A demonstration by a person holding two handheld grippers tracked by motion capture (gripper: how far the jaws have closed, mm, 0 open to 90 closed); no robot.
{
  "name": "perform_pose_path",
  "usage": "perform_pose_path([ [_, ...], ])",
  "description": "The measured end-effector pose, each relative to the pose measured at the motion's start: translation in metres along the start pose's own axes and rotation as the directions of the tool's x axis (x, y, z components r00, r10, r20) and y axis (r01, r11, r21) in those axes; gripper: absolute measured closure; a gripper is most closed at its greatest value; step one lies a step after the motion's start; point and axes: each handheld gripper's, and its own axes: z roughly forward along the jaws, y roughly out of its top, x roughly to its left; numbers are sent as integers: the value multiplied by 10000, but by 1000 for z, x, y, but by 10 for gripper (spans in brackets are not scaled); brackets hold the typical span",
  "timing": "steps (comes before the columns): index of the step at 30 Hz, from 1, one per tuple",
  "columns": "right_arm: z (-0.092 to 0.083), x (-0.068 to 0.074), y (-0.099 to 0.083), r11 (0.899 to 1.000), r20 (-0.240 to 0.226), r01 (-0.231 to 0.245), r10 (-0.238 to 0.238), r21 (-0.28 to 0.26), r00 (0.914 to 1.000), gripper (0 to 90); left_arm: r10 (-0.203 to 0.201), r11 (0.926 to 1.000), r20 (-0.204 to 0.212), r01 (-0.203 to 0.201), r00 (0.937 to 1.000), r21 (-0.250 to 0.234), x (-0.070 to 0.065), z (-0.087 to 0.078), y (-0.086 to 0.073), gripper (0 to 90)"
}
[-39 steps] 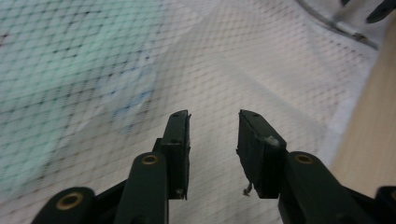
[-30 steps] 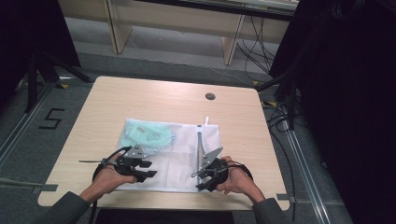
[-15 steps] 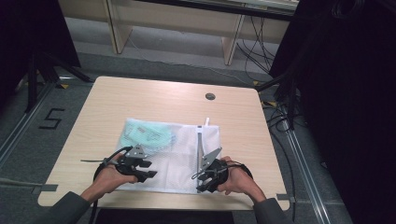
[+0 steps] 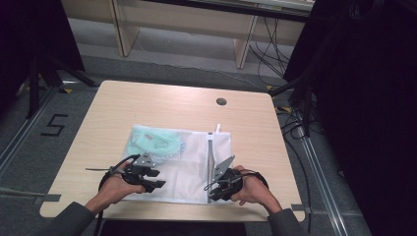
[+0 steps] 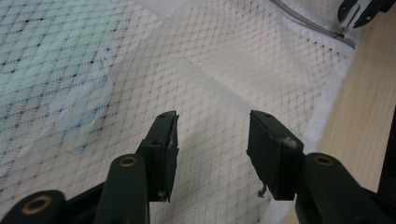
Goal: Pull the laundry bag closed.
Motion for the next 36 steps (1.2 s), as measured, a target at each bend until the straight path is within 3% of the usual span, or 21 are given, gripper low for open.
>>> perform_pose_path([
  [2, -1, -1, -1, 10000, -26, -4, 4, -6, 10000, 849, -209, 9998, 26, 209, 9998, -3, -1, 0, -1, 523],
  [5, -4, -2, -1, 10000, -3, 90, -90, 42, 10000, 861, -55, 10000, 43, 55, 10000, 13, -1, 0, 0, 522],
  [7, -4, -2, -1, 10000, 38, 99, -99, -8, 9999, 863, -327, 9994, 69, 328, 9994, -124, -3, 2, -1, 520],
  [8, -3, -2, -1, 10000, 25, 69, -69, 11, 10000, 864, -9, 10000, 68, 9, 10000, 34, -1, 0, 0, 516],
  [12, -3, -1, 0, 9999, 36, 131, -132, 22, 9999, 865, 100, 9999, -29, -100, 9999, -22, -2, 1, 1, 503],
  [13, -3, -1, 1, 10000, 28, 36, -36, -50, 10000, 865, -168, 9998, 78, 169, 9998, -108, -4, 1, 1, 501],
  [15, -4, 0, 1, 10000, 48, 93, -93, -27, 9999, 866, -247, 9990, 236, 255, 9994, -360, -8, 2, 2, 501],
  [20, -6, -1, 3, 9996, 118, 158, -155, -217, 9998, 866, 252, 9968, 665, -200, 9975, -778, -24, 9, 10, 499],
  [25, -11, 0, 5, 9994, 241, -99, 106, -317, 9997, 866, 956, 9890, 1284, -795, 9871, -1250, -48, 21, 18, 516],
  [33, -17, -2, 7, 9974, 330, -354, 375, -624, 9987, 866, 1717, 9793, 1620, -1505, 9717, -1354, -77, 41, 24, 534],
  [36, -18, -3, 8, 9968, 332, -377, 401, -701, 9986, 866, 1812, 9799, 1591, -1646, 9705, -1124, -83, 48, 24, 550],
])
